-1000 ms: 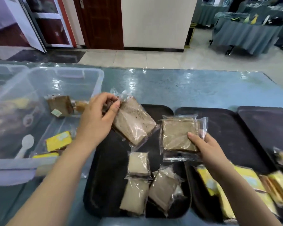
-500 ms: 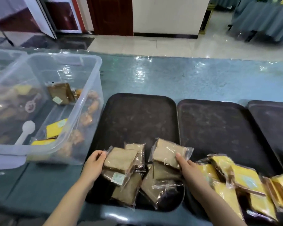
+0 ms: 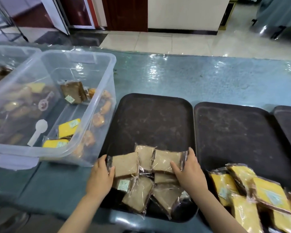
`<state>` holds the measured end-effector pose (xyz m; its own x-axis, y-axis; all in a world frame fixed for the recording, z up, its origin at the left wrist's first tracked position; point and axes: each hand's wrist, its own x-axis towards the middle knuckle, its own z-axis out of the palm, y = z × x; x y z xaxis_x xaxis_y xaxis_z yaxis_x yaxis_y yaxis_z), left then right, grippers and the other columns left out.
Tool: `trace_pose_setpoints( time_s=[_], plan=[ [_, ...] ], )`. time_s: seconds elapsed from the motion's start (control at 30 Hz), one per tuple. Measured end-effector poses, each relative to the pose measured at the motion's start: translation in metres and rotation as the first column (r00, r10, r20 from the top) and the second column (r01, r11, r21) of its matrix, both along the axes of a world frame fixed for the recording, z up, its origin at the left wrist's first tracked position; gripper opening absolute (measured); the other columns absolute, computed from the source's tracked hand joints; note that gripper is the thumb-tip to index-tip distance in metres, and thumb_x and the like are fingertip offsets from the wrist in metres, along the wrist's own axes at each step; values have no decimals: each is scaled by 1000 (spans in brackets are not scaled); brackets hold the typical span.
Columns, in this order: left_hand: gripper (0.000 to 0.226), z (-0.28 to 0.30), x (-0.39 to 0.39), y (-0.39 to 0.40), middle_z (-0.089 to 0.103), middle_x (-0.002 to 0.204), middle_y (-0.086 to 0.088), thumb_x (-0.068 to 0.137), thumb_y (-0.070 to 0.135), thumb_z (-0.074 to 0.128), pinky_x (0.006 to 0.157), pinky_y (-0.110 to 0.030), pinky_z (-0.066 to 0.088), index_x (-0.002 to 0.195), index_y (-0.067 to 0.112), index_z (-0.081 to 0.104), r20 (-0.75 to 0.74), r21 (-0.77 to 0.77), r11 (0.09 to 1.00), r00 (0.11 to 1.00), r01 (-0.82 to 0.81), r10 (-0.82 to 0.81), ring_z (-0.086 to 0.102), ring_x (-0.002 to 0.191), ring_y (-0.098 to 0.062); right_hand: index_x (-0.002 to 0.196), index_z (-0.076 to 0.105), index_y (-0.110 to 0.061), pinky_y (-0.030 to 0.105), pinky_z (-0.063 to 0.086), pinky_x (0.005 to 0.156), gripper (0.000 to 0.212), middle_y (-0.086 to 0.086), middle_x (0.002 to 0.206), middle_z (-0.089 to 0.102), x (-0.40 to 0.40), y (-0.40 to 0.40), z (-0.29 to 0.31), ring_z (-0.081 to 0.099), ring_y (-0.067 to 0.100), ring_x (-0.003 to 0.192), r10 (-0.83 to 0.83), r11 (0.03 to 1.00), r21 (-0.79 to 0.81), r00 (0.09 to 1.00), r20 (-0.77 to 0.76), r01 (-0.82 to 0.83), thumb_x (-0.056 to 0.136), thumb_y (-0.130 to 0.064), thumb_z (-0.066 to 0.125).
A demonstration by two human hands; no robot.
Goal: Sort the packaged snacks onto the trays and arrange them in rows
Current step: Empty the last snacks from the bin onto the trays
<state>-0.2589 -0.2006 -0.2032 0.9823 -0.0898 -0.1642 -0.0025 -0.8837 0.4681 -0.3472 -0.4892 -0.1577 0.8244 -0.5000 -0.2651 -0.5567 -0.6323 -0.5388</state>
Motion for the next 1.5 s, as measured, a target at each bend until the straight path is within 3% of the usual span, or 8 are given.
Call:
trace_pose_setpoints(
  time_s=[0.13, 0.27, 0.43, 0.57, 0.7, 1.1, 1.3, 1.5],
  plan=[
    [47, 2, -8, -9, 38, 150, -3, 96, 35, 47, 114, -41, 31, 140, 20, 44, 165, 99, 963, 950, 252, -266, 35, 139, -25, 145, 34, -15, 29, 23, 115, 63, 4, 153, 31, -8, -2, -6, 26, 16, 142, 125, 991, -63, 968, 217, -114, 92, -38, 60],
    [55, 6, -22, -24, 34, 153, 6, 93, 45, 25, 119, -33, 17, 141, 27, 46, 109, 102, 933, 929, 344, -354, 25, 144, -15, 131, 53, -24, 32, 25, 116, 45, -3, 152, 35, -24, -2, -21, 30, 15, 139, 357, 929, -179, 913, 196, -325, 92, -47, 49],
    [69, 3, -34, -33, 29, 157, 6, 91, 54, 12, 119, -25, 2, 151, 25, 33, 40, 123, 927, 932, 354, -361, 19, 146, -11, 153, 15, -35, 32, 9, 121, 69, -13, 160, 12, -37, -4, -32, 12, 11, 147, 415, 896, -168, 910, -10, -411, 91, -65, 20],
    [78, 9, -31, -41, 12, 163, 5, 86, 63, 8, 118, -31, -3, 156, 27, 16, -59, 184, 917, 935, 354, -350, 6, 150, -15, 154, 8, -33, 36, 6, 121, 70, -8, 162, 5, -29, -9, -24, 7, 15, 149, 419, 890, -157, 904, -87, -428, 95, -62, 31],
    [63, 35, -28, -51, 11, 163, 3, 99, 50, 36, 120, -34, 2, 155, 28, 16, -61, 151, 924, 936, 352, -347, 3, 150, -16, 154, 12, -29, 37, 9, 121, 71, -2, 162, 10, -23, -11, -8, 9, 18, 149, 444, 878, -135, 887, -122, -458, 95, -60, 38],
    [53, 160, 23, -79, 25, 158, 10, 98, 39, 46, 117, -21, 3, 149, 30, 33, 236, 57, 793, 764, 606, -601, 13, 147, -8, 147, 35, -22, 28, 16, 118, 58, -3, 154, 32, 39, 12, 87, 21, 10, 144, 415, 898, -221, 900, 135, -381, 97, -48, 46],
    [49, 230, 94, -24, 37, 152, 7, 95, 35, 53, 119, -29, 15, 143, 27, 44, 399, 33, 772, 700, 635, -593, 27, 142, -12, 142, 41, -24, 25, 20, 113, 52, -8, 147, 41, 99, 80, 157, 28, 7, 138, 401, 909, -259, 858, 321, -327, 96, -47, 47],
    [47, 254, 199, 64, 41, 149, 2, 94, 34, 56, 116, -40, 27, 139, 24, 48, 421, 106, 821, 723, 561, -548, 33, 139, -17, 140, 42, -26, 27, 21, 113, 51, -6, 147, 39, 179, 164, 207, 28, 10, 138, 496, 859, -327, 798, 343, -394, 96, -51, 43]
  ],
)
